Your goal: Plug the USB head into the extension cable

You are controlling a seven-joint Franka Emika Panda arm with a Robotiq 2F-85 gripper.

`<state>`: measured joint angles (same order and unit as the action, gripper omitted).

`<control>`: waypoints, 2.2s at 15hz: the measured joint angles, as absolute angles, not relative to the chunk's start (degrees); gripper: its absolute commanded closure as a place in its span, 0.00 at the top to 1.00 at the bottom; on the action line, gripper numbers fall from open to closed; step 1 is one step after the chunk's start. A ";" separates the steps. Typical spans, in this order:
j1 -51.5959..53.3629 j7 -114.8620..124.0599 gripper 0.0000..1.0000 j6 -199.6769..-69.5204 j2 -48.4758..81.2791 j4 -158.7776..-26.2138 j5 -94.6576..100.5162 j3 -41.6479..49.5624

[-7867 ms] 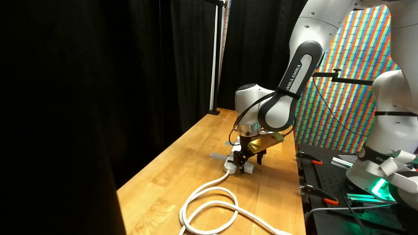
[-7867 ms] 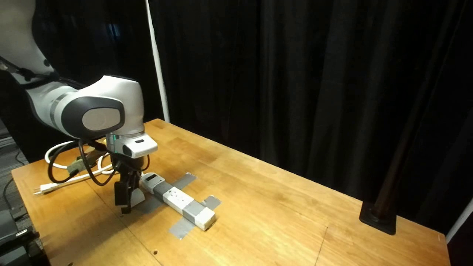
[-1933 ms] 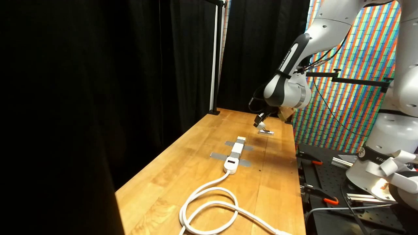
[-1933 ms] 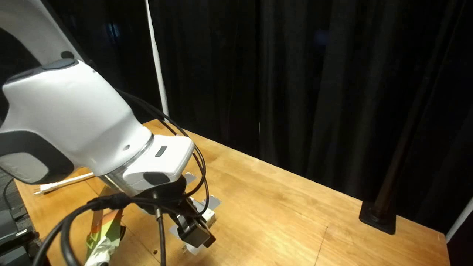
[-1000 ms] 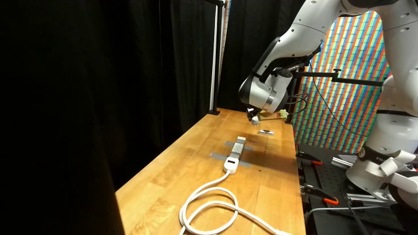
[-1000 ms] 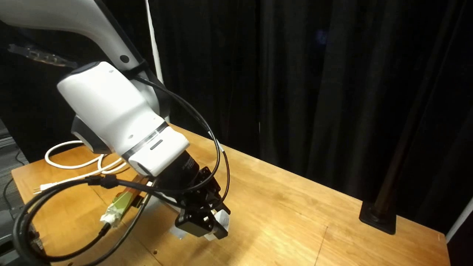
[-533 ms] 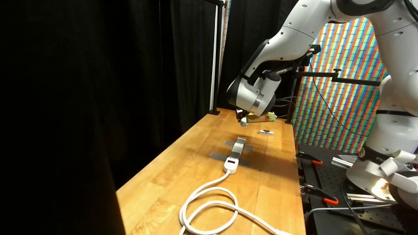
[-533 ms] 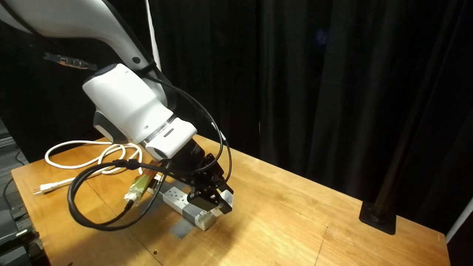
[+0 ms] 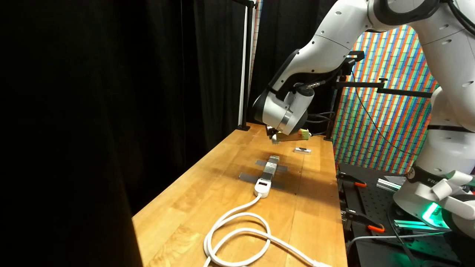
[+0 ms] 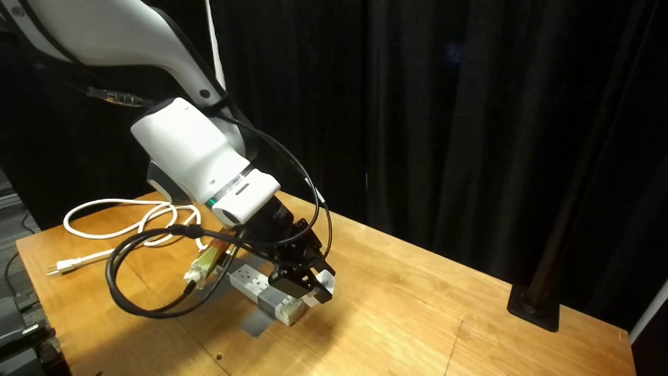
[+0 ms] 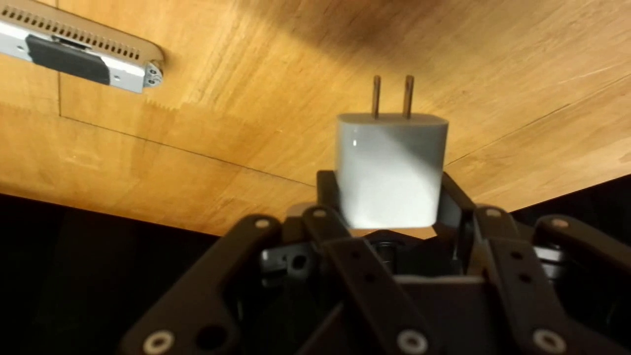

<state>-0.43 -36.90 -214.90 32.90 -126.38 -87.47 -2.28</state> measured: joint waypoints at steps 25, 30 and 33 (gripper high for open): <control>1.16 -20.06 0.23 -225.28 48.33 -112.62 -96.55 -2.17; 1.14 -20.20 0.23 -225.06 49.12 -111.55 -96.64 -3.44; 1.14 -20.28 0.23 -225.15 49.09 -111.37 -96.79 -4.47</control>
<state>1.14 -20.28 -225.15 49.09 -111.37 -96.79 -4.47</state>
